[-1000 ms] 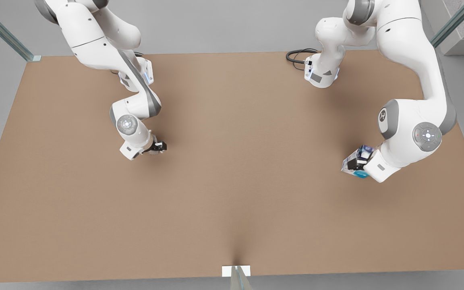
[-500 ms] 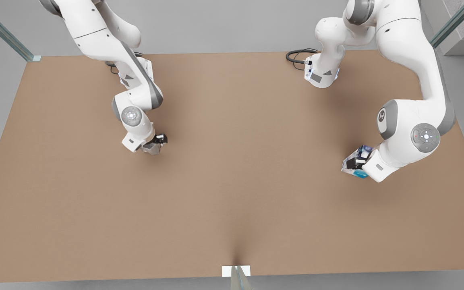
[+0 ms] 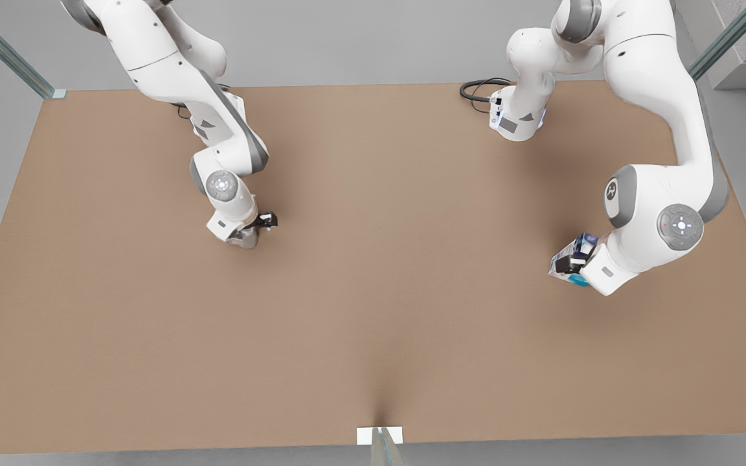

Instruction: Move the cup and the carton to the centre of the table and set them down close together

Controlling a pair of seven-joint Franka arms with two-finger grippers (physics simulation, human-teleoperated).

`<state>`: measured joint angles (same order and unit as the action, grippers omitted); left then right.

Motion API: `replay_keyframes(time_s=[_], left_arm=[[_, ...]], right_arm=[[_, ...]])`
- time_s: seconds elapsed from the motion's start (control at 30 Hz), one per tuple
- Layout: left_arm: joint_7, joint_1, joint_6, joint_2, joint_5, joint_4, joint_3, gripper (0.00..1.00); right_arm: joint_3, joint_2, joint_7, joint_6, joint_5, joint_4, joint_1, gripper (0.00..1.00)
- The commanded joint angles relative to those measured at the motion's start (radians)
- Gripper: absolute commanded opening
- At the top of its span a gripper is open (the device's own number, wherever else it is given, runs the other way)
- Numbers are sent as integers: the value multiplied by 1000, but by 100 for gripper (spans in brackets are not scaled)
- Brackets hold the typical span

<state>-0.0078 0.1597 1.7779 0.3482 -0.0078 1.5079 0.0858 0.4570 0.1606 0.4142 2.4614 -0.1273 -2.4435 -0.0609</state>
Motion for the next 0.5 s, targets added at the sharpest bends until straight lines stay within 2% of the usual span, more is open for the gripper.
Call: replay_keyframes(time_s=[0.0, 0.17, 0.2, 0.23, 0.37, 0.43, 0.47], left_arm=[[0, 0, 0, 0, 0, 0, 0, 100], [-1, 1, 0, 0, 0, 0, 0, 100], [-1, 1, 0, 0, 0, 0, -1, 100], [-1, 1, 0, 0, 0, 0, -1, 100], [-3, 1, -9, 0, 0, 0, -1, 100], [2, 0, -9, 0, 0, 0, -1, 100], [3, 0, -9, 0, 0, 0, 0, 100]], right_arm=[[0, 4, 0, 1, 0, 0, 0, 100], [0, 33, 0, 11, -2, 0, -5, 98], [0, 33, 0, 13, -2, 0, -7, 74], [0, 33, 0, 11, -2, 0, -7, 60], [-1, 40, -2, 11, -6, -3, -8, 40], [-1, 42, -3, 8, -25, -3, -10, 21], [-1, 40, -9, 7, -34, -3, -10, 21]])
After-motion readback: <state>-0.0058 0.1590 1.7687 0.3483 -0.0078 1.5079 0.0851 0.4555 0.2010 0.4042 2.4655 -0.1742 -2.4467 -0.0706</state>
